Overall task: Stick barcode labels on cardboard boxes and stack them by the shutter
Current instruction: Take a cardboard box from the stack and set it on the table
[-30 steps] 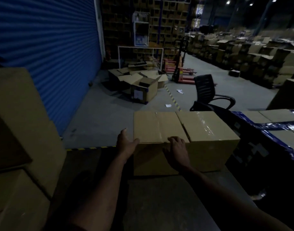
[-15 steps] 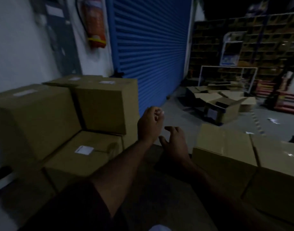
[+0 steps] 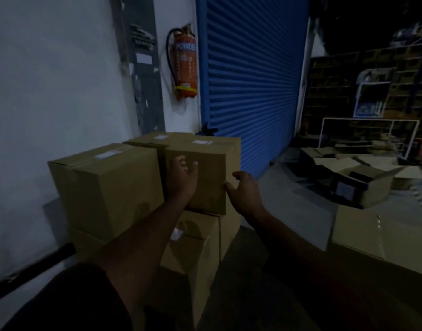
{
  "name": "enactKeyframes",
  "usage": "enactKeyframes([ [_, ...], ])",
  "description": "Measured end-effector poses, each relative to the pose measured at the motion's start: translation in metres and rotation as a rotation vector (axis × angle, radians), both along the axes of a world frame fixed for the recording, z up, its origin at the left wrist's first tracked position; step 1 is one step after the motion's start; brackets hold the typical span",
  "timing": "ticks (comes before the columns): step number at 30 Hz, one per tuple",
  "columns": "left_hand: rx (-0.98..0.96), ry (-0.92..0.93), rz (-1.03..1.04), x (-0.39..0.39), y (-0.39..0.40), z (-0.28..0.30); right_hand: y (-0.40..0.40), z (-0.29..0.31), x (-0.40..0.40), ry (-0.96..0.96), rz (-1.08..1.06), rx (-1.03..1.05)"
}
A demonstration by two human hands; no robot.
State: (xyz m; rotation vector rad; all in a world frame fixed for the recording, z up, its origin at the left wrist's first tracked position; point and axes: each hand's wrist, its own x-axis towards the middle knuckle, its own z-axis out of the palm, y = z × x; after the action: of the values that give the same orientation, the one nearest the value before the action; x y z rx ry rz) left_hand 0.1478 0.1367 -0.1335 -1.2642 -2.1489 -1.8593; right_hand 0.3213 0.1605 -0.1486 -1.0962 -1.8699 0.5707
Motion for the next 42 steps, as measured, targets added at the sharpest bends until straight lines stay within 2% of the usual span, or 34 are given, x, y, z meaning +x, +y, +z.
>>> enactKeyframes([
  [9, -0.065, -0.157, -0.09, -0.109, 0.055, 0.007, 0.059, 0.032, -0.079, 0.042, -0.162, -0.017],
  [18, -0.075, -0.194, -0.164, -0.149, 0.097, -0.011, 0.099, 0.028, -0.119, 0.032, -0.297, -0.069],
  [23, -0.073, -0.28, -0.214, -0.157, 0.105, -0.019, 0.11, 0.021, -0.132, 0.145, -0.296, -0.162],
  [27, -0.112, -0.23, -0.195, -0.157, 0.103, -0.016, 0.108, 0.021, -0.132, 0.352, -0.268, -0.248],
  [33, -0.212, -0.178, -0.156, -0.151, 0.099, -0.01, 0.105, 0.019, -0.125, 0.482, -0.304, -0.277],
  [36, -0.142, -0.24, -0.168, -0.149, 0.1, -0.012, 0.094, 0.016, -0.114, 0.571, -0.283, -0.247],
  [40, 0.076, -0.323, -0.195, -0.116, 0.074, 0.003, 0.067, 0.024, -0.096, 0.669, -0.297, -0.166],
  [42, 0.087, -0.376, -0.244, -0.101, 0.068, 0.005, 0.052, 0.029, -0.081, 0.71, -0.331, -0.141],
])
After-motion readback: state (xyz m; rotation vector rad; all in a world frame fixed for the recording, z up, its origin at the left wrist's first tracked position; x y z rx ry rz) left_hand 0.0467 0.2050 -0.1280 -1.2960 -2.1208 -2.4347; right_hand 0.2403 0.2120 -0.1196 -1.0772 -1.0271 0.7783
